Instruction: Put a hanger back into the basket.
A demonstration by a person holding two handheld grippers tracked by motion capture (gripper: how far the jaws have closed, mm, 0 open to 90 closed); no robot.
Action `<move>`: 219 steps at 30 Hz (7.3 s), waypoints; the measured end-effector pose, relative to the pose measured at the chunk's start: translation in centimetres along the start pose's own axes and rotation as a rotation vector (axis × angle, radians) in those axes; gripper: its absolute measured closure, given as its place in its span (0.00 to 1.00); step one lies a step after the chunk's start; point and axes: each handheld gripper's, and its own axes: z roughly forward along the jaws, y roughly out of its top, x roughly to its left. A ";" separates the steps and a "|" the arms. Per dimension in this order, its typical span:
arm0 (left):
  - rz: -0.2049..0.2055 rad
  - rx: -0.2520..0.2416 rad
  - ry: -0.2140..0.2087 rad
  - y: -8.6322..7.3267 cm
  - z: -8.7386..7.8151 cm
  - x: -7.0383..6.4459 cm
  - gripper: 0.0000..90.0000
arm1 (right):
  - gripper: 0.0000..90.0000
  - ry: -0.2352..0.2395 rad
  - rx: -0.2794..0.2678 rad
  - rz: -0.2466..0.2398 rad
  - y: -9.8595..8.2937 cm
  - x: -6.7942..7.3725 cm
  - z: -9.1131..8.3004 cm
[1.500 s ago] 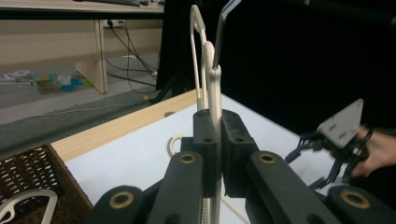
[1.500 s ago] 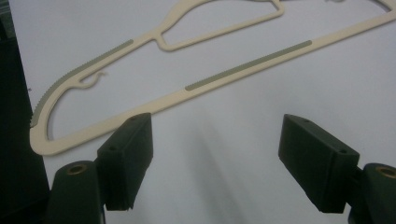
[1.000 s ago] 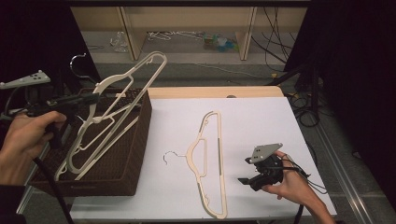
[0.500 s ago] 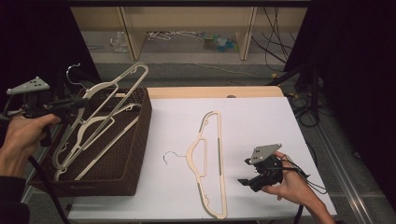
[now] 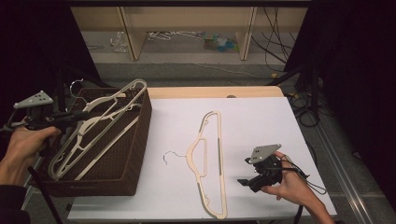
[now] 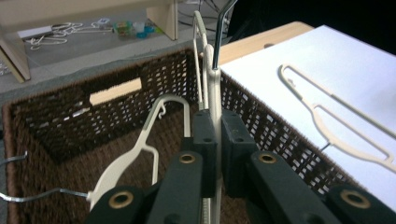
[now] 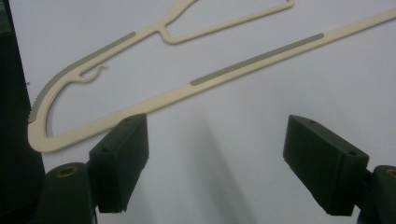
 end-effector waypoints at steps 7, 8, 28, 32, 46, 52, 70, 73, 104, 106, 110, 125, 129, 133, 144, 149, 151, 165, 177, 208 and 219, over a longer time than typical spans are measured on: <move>-0.037 0.017 -0.014 -1.7 0.4 0.0 0.95 | 0.23 -0.008 -0.007 0.003 0.0 0.0 0.0; -0.037 0.017 -0.014 -1.7 0.4 0.0 0.95 | 0.23 -0.008 -0.007 0.003 0.0 0.0 0.0; -0.039 0.110 -0.059 -4.4 3.0 -0.8 0.95 | 0.23 0.003 0.004 -0.001 0.0 0.0 0.1; -0.622 0.155 -0.033 -5.0 3.5 -4.8 0.94 | 0.24 0.008 0.004 -0.009 0.0 0.0 0.1; -0.573 0.226 0.098 -6.0 3.8 -3.6 0.81 | 0.24 0.007 0.005 -0.010 0.0 0.0 0.1; -0.631 0.235 0.164 -6.1 3.1 -3.8 0.72 | 0.23 0.006 0.006 -0.009 0.0 0.1 0.2; -0.582 0.039 0.096 2.2 1.3 -11.2 0.44 | 0.25 -0.026 -0.015 0.066 0.0 0.2 0.2; -0.535 -0.017 0.038 4.2 1.3 -14.0 0.40 | 0.24 -0.039 -0.011 0.099 0.1 0.4 0.6; -0.398 -0.093 -0.195 5.1 6.8 -30.1 0.26 | 0.20 -0.060 0.069 0.205 1.3 2.1 3.0; -0.412 -0.094 -0.201 4.8 7.1 -30.4 0.26 | 0.20 -0.071 0.083 0.198 1.7 2.3 3.7; -0.408 -0.095 -0.205 4.6 7.4 -30.4 0.26 | 0.20 -0.063 0.120 0.211 2.5 2.7 5.1; -0.398 -0.068 -0.228 4.2 7.8 -30.8 0.27 | 0.26 -0.061 0.295 0.192 3.9 4.0 8.4; -0.402 -0.061 -0.231 4.2 7.9 -30.9 0.27 | 0.34 -0.055 0.318 0.192 4.0 3.9 8.3; -0.403 -0.059 -0.226 4.2 7.8 -30.9 0.27 | 0.45 -0.044 0.346 0.166 4.2 3.5 8.0; -0.407 -0.069 -0.229 4.1 7.5 -30.9 0.28 | 0.79 -0.002 0.391 0.190 3.7 1.6 7.0; -0.405 -0.068 -0.229 4.0 7.5 -30.9 0.29 | 0.86 0.018 0.413 0.214 3.1 0.7 6.6; -0.405 -0.069 -0.231 4.0 7.5 -30.9 0.29 | 0.87 0.023 0.445 0.159 3.2 0.5 6.5; -0.397 -0.046 -0.248 4.0 8.1 -31.2 0.30 | 0.78 0.063 0.502 0.101 3.4 0.3 6.6; -0.385 -0.037 -0.237 3.9 8.0 -31.1 0.30 | 0.87 0.013 0.562 0.095 4.1 0.6 7.0; 0.102 0.156 -0.252 4.7 14.8 -34.5 0.36 | 0.89 -0.071 0.570 -0.104 6.8 -0.1 2.5; 0.178 0.150 -0.228 5.3 15.6 -34.9 0.35 | 0.89 -0.070 0.573 -0.118 6.9 -0.3 2.2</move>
